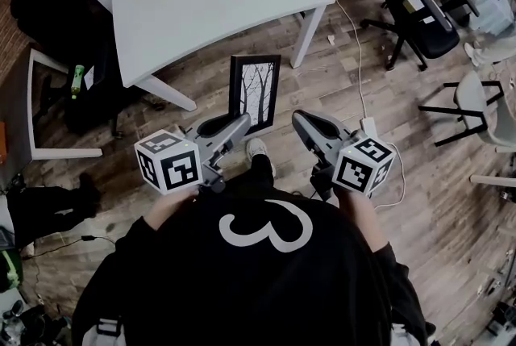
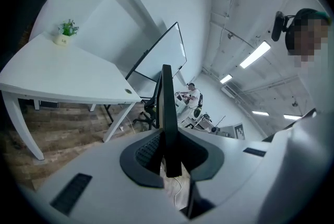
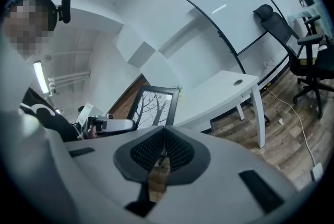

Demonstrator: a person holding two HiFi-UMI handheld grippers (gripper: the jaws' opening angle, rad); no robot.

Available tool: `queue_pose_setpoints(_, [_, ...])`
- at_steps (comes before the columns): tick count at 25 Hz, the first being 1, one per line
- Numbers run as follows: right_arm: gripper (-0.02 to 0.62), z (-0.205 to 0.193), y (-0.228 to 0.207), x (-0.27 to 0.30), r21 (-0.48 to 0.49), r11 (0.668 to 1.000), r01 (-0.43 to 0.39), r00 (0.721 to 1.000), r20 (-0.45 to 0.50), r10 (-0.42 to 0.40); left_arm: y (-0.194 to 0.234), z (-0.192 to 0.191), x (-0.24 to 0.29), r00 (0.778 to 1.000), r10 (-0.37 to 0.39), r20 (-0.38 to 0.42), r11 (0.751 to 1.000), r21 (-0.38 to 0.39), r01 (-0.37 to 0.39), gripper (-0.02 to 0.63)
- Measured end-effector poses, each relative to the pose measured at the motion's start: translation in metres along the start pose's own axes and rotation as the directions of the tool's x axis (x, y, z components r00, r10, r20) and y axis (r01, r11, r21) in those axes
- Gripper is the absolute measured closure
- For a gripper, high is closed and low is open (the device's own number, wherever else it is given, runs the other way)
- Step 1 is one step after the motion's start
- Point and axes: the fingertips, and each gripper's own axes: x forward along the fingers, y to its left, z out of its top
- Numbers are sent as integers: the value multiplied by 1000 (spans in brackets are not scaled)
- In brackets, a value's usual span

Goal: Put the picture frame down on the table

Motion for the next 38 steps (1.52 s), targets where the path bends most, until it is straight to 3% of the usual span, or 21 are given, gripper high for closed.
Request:
queue_pose_setpoints(11, [571, 50, -65, 89, 46, 999, 13, 997, -73, -9, 82, 64, 44, 1000, 20, 0, 996, -91, -20, 538])
queue_pose_setpoints(20, [571, 96, -85, 133, -21, 1000, 16, 995, -99, -18, 127, 119, 53, 997, 40, 69, 995, -95, -34, 540])
queue_pose_setpoints(26, [571, 98, -91, 157, -45, 999, -7, 991, -136, 1, 149, 131, 52, 992, 64, 106, 992, -117, -52, 540])
queue_pose_setpoints(32, [571, 100, -87, 180, -57, 996, -73, 982, -180, 62, 165, 135, 39, 982, 126, 144, 983, -151, -104, 538])
queue_pose_setpoints(38, [571, 105, -83, 215, -57, 983, -173, 958, -241, 155, 180, 147, 22, 956, 219, 194, 966, -181, -185, 538])
